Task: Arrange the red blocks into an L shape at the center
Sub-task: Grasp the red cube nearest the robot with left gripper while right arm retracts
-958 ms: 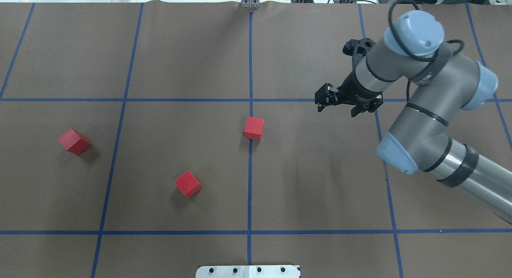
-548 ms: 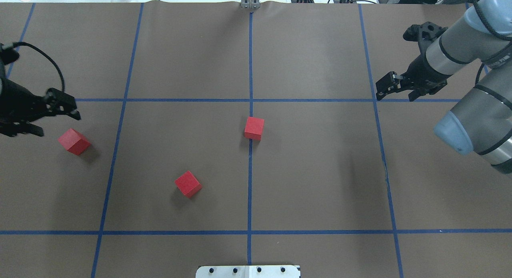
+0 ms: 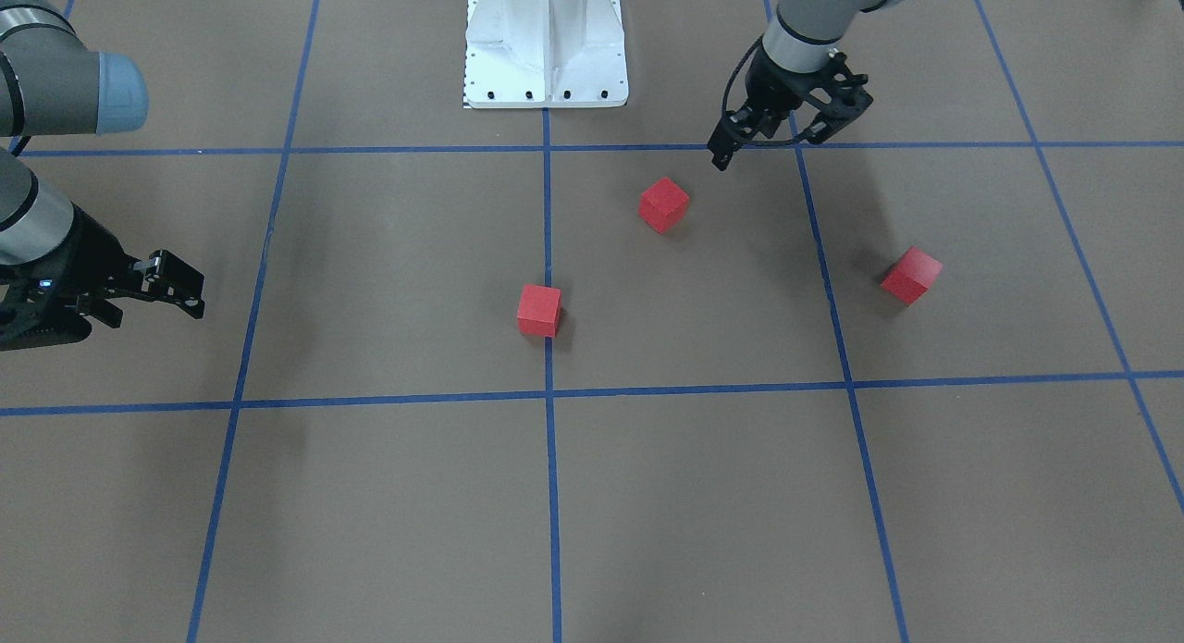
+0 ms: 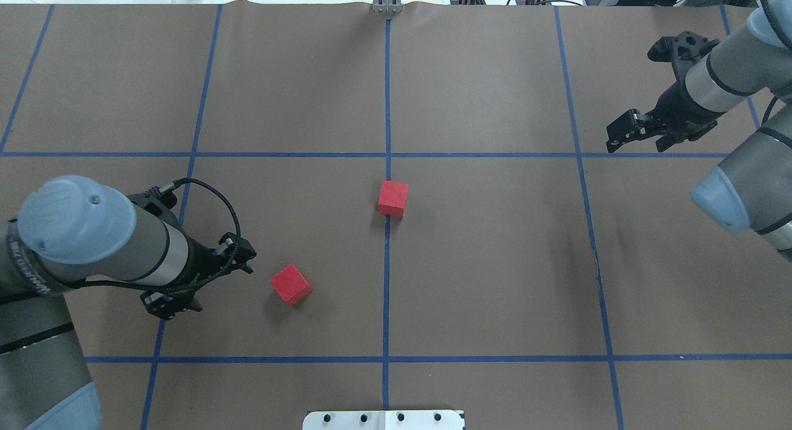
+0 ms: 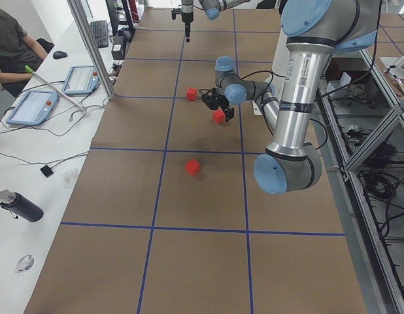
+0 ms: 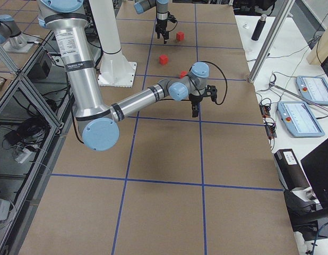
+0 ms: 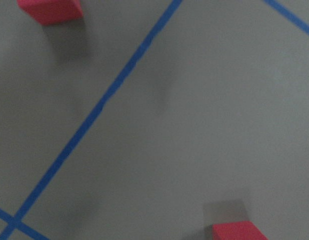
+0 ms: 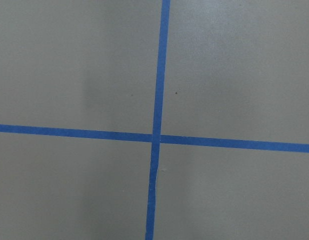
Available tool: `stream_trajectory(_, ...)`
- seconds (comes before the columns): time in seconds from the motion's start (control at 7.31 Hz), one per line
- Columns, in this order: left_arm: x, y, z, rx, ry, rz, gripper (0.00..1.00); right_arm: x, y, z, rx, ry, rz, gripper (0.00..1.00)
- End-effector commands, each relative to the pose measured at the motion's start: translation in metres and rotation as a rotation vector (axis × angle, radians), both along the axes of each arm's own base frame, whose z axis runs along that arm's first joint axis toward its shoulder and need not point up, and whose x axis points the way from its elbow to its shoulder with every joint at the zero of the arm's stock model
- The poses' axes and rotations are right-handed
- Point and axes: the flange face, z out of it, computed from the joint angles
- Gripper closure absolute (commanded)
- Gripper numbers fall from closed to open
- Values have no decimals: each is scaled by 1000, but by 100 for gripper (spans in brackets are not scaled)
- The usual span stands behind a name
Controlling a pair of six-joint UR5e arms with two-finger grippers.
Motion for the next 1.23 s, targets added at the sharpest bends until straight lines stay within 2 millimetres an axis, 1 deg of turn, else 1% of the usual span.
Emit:
stream_trajectory(0.0, 46, 0, -20, -55, 3, -30, 0, 4, 8, 12, 25, -20, 4, 1)
stream_trajectory(0.14, 51, 3, -19, -57, -1, -25, 0, 5, 8, 15, 27, -20, 6, 1)
stream_trajectory(0.27, 62, 6, -17, -49, -11, -23, 0, 3, 8, 16, 26, -20, 4, 1)
stream_trajectory(0.41, 89, 1, -25, -22, -25, -39, 0, 3, 8, 16, 26, -20, 4, 1)
stream_trajectory(0.55, 101, -5, -21, -20, -43, -37, 0, 3, 7, 18, 26, -17, 1, 1)
stream_trajectory(0.68, 103, -7, -19, -17, -48, -37, 0, 3, 7, 19, 24, -16, 1, 1)
stream_trajectory(0.82, 106, -7, -10, -25, -65, -37, 0, 2, 6, 21, 19, -15, 3, 1)
stream_trajectory(0.96, 109, -5, -7, -27, -69, -33, 0, 2, 6, 22, 16, -13, 4, 1)
stream_trajectory(1.1, 120, -9, 0, -26, -91, -37, 0, 2, 6, 24, 15, -11, 2, 1)
